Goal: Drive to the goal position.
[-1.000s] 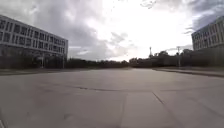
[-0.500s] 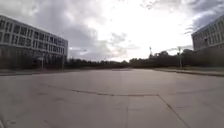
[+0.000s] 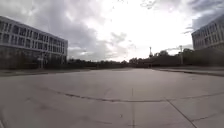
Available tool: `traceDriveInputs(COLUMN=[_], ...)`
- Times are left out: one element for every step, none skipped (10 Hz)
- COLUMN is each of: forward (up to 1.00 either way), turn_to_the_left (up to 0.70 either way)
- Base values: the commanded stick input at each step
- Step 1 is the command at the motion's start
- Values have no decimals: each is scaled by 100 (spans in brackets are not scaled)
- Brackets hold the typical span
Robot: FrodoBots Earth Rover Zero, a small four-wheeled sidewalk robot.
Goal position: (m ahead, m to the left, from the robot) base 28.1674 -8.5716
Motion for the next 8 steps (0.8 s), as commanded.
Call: traceDriveInputs(forward=[70, 70, 70, 70, 70, 70, 70, 70], turn_to_the_left=[0, 0, 0, 0, 0, 0, 0, 0])
